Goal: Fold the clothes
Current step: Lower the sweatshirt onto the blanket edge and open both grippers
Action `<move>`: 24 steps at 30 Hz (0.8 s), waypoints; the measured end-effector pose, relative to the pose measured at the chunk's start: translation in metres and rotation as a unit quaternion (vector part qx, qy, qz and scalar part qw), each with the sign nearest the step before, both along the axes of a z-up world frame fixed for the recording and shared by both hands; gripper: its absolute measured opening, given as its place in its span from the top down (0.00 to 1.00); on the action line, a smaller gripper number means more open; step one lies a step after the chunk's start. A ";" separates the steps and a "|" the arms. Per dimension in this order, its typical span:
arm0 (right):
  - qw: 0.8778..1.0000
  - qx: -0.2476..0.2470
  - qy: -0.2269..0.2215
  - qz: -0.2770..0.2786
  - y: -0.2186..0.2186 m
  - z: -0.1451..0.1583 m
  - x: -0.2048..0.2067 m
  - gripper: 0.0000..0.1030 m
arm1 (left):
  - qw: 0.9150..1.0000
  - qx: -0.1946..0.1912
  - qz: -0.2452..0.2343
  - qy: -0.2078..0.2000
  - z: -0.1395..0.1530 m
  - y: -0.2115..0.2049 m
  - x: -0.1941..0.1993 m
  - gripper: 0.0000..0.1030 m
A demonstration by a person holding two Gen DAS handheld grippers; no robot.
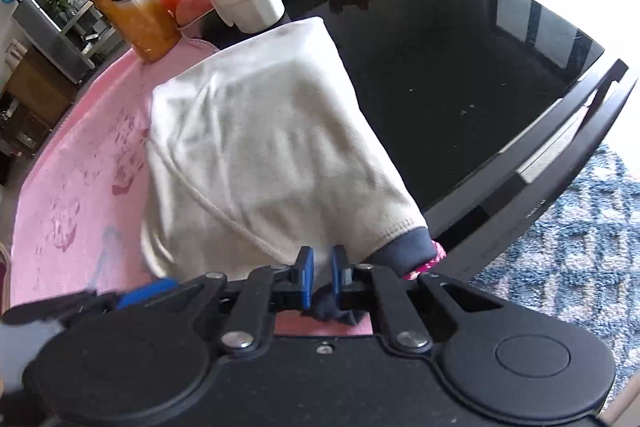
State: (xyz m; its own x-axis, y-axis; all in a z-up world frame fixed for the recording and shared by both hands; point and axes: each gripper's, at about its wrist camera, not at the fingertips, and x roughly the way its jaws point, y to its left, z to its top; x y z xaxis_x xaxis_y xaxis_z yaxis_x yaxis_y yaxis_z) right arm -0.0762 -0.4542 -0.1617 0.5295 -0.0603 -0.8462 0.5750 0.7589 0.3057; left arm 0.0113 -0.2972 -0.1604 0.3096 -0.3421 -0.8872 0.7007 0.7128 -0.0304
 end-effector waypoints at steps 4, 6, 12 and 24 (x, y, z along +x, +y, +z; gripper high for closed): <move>0.999 -0.029 -0.046 -0.007 0.011 0.033 -0.007 0.74 | 1.000 -0.009 0.029 -0.007 0.027 0.020 -0.006 0.74; 0.997 -0.027 -0.077 -0.009 0.017 0.062 -0.012 0.64 | 0.999 -0.023 0.042 -0.016 0.049 0.028 -0.008 0.66; 0.990 -0.082 -0.113 0.022 0.046 0.158 -0.027 0.33 | 0.994 -0.068 0.066 -0.048 0.120 0.054 -0.022 0.34; 0.977 -0.176 -0.104 0.059 0.085 0.252 -0.068 0.18 | 0.993 -0.103 0.043 -0.038 0.176 0.082 -0.065 0.23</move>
State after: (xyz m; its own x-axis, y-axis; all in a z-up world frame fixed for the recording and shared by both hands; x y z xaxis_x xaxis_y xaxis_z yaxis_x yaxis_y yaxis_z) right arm -0.1446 -0.3694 0.0906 0.7082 -0.2565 -0.6577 0.4311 0.8949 0.1151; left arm -0.0534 -0.2148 0.0158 0.4085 -0.4839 -0.7739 0.6429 0.7544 -0.1323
